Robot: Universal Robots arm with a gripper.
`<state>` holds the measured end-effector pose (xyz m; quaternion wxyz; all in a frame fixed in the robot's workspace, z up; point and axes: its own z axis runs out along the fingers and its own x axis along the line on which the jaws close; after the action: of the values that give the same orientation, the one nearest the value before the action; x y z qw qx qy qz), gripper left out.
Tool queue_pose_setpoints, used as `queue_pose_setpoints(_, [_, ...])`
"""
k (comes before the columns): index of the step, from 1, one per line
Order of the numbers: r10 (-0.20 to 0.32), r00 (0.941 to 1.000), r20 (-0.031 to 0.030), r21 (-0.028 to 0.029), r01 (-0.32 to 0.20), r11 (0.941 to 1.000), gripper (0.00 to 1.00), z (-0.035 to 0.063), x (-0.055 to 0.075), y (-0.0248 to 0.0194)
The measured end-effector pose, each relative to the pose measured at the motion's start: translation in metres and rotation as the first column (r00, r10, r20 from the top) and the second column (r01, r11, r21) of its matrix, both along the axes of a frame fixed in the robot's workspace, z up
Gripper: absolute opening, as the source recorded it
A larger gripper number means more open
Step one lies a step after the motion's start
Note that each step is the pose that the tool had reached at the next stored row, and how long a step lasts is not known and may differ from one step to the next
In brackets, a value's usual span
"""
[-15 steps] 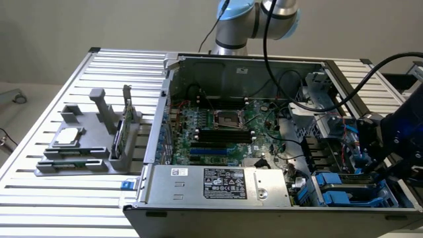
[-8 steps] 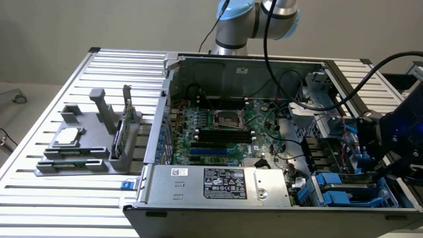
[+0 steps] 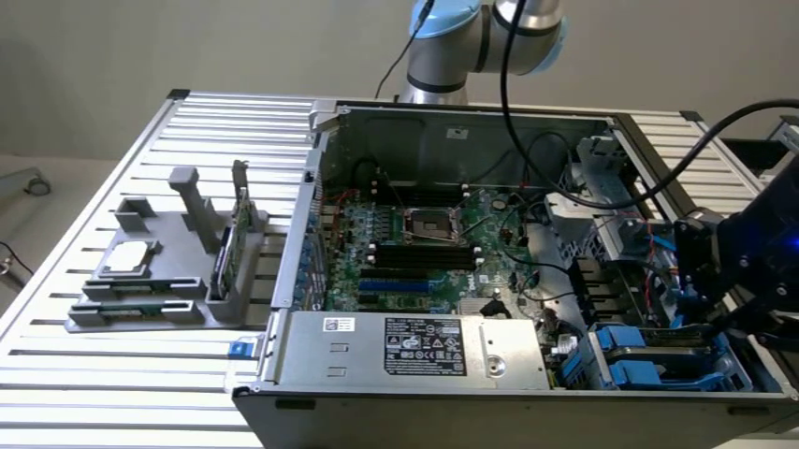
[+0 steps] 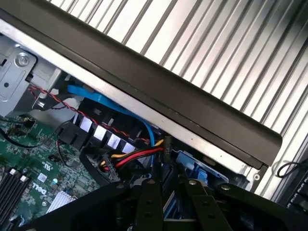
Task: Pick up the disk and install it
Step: 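Insert the first disk wire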
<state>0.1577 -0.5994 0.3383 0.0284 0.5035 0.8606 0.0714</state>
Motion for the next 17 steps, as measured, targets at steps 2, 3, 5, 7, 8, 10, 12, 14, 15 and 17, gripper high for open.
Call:
queue_pose_setpoints(2, [-0.010,1.0000,-0.0001,0.0078,0.010,0.9999,0.24,-0.0013,0.0006,0.0001])
queue_pose_setpoints(3, [-0.014,0.9999,-0.0001,0.0115,0.014,0.9998,0.24,-0.0018,0.0008,0.0002])
queue_pose_setpoints(5, [-0.022,0.9998,-0.0002,0.0176,0.022,0.9996,0.24,-0.0025,0.0010,0.0006])
queue_pose_setpoints(7, [-0.029,0.9996,-0.0003,0.0236,0.029,0.9993,0.24,-0.0029,0.0012,0.0008])
queue_pose_setpoints(8, [-0.033,0.9995,-0.0004,0.0262,0.033,0.9991,0.24,-0.0031,0.0013,0.0010])
queue_pose_setpoints(10, [-0.040,0.9992,-0.0006,0.0307,0.040,0.9987,0.24,-0.0032,0.0015,0.0014])
queue_pose_setpoints(12, [-0.047,0.9989,-0.0008,0.0350,0.047,0.9983,0.24,-0.0033,0.0017,0.0017])
queue_pose_setpoints(14, [-0.054,0.9985,-0.0009,0.0383,0.054,0.9978,0.24,-0.0035,0.0018,0.0020])
queue_pose_setpoints(15, [-0.058,0.9983,-0.0010,0.0391,0.058,0.9975,0.24,-0.0034,0.0018,0.0023])
queue_pose_setpoints(17, [-0.065,0.9979,-0.0020,0.0406,0.065,0.9970,0.24,-0.0033,0.0018,0.0027])
